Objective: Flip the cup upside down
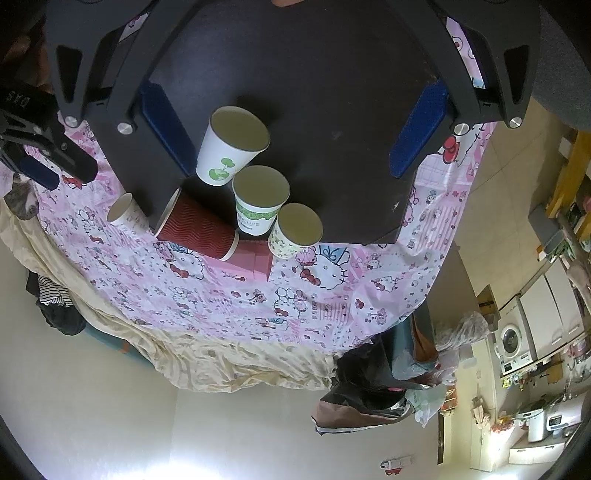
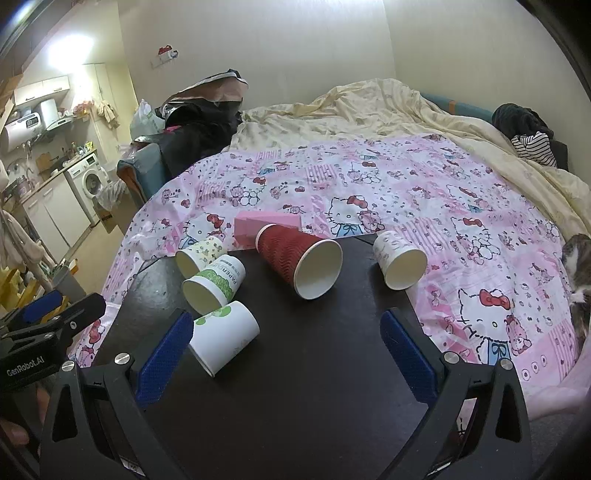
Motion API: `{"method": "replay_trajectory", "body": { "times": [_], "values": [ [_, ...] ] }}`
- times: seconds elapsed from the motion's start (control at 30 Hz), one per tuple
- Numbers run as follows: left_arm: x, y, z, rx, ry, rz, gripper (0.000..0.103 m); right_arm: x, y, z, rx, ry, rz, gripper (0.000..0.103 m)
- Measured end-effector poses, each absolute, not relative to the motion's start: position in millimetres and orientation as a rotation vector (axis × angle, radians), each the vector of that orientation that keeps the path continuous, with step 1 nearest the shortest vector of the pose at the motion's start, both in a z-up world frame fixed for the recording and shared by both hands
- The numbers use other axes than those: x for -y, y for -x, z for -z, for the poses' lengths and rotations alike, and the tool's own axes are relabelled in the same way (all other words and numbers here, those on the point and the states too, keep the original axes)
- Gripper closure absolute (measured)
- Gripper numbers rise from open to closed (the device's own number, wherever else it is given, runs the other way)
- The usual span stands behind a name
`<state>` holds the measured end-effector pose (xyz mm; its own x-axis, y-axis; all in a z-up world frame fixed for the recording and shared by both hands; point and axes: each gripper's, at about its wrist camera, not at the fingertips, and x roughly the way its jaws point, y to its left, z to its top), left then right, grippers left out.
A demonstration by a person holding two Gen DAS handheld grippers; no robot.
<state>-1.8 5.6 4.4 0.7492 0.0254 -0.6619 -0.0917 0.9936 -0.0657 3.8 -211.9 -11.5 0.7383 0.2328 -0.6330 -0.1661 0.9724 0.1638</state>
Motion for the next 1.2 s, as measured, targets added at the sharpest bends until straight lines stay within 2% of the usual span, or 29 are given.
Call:
{"method": "replay_trajectory", "body": {
  "times": [1.2],
  "values": [
    [-8.8, 3.1, -4.6, -0.714, 0.099, -0.066, 0.0, 212.2, -4.2, 11.3, -0.71, -0.099, -0.22, 0.0]
  ]
}}
